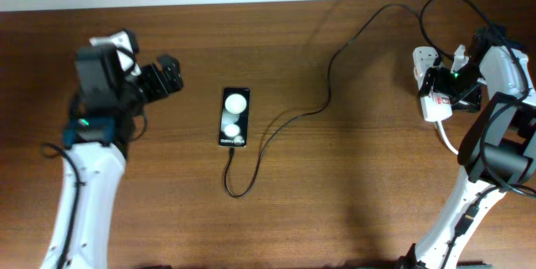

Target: Plug charger to phone and switch on socket

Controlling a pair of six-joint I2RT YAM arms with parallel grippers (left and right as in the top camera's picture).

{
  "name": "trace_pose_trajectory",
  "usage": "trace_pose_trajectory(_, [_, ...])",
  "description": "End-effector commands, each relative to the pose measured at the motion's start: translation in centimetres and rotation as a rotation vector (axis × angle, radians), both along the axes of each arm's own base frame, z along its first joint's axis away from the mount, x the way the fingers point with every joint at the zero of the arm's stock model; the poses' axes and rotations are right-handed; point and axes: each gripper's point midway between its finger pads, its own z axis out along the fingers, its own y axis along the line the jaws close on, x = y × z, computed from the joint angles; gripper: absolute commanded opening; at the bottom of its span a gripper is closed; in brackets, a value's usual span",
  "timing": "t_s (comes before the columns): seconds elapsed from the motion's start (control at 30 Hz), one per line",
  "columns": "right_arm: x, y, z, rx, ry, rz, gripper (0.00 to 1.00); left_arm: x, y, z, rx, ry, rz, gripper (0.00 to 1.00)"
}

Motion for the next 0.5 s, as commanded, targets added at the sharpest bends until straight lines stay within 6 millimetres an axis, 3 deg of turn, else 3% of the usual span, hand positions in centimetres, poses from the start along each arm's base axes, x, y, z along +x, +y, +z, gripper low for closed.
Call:
trace_pose_trajectory(0.0, [-1.0,-0.1,-1.9,0.001,0.054,0.004,0.99,-1.3,-0.9,-3.2,-0.008,-0.103,-0.048,0.99])
trace_pose_trajectory(0.1, [-1.0,-0.1,-1.9,0.001,0.054,0.004,0.99,-3.6,-1.2,-7.1,-0.003,-0.179,-0.055,0.99])
trace_pose_trajectory(0.27, [-1.0,-0.1,-1.9,0.001,0.054,0.004,0.99,-8.3,-1.3,-12.4,-0.011,-0.16,-0.038,0.99])
trace_pose_trajectory(0.47, [-1.0,-0.1,-1.9,0.001,0.054,0.004,0.99,-13.3,-1.2,-16.2,-0.003,-0.132,-0.021,0.99])
